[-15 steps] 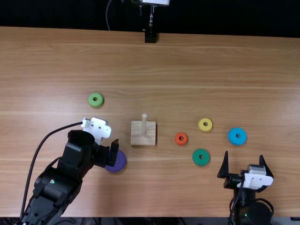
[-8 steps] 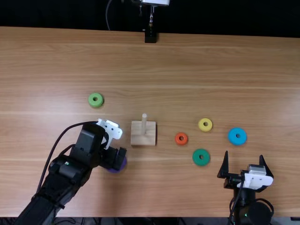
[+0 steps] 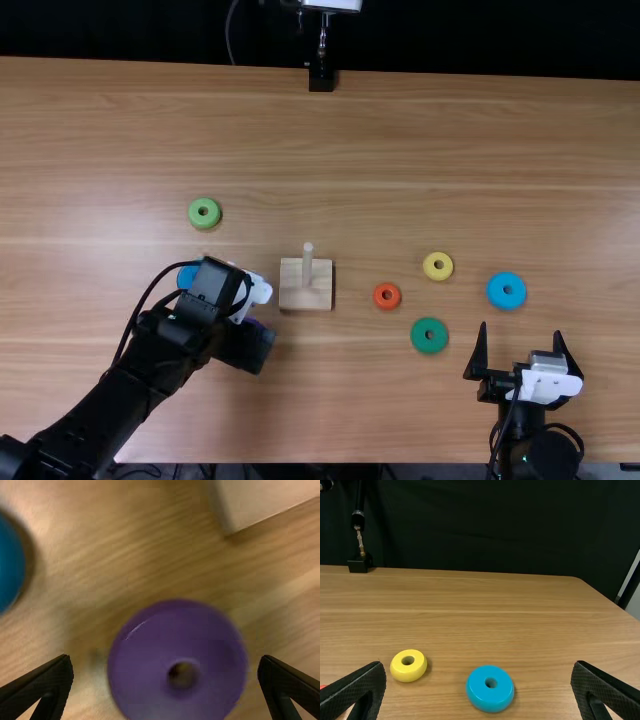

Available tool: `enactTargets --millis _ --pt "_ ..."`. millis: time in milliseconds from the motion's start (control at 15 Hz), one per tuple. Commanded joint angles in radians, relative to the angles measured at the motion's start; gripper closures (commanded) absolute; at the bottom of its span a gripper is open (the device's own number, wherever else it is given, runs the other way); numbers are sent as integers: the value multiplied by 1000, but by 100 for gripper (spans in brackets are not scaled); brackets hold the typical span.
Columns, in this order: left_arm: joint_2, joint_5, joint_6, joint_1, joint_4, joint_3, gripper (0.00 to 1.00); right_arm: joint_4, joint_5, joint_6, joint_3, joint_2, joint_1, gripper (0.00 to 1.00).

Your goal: Build the Hanoi tower: stack the rings onto the peg from bottom to top in this color order: purple, dark blue, light blue, dark green, light green, yellow, orange.

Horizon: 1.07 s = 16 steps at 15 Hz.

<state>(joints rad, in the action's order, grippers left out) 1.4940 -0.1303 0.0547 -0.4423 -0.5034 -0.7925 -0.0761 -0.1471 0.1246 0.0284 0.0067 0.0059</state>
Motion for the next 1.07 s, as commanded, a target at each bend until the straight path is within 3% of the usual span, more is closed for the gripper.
enactTargets --millis 0,400,533,667,1000 --pt "23 -17 -12 -24 -7 -33 0 -15 -6 -10 -10 -7 -7 0" --pt "49 -2 -12 -73 -12 -31 0 -15 -6 -10 -10 -7 -7 0" --pt "55 55 -14 -79 -14 -31 0 -15 -6 -10 -10 -7 -7 0" --pt "57 84 -14 -85 -14 -31 0 -15 -6 -10 -10 -7 -7 0" --pt "57 88 -14 -93 -34 -27 0 -15 -6 -10 -10 -7 -7 0"
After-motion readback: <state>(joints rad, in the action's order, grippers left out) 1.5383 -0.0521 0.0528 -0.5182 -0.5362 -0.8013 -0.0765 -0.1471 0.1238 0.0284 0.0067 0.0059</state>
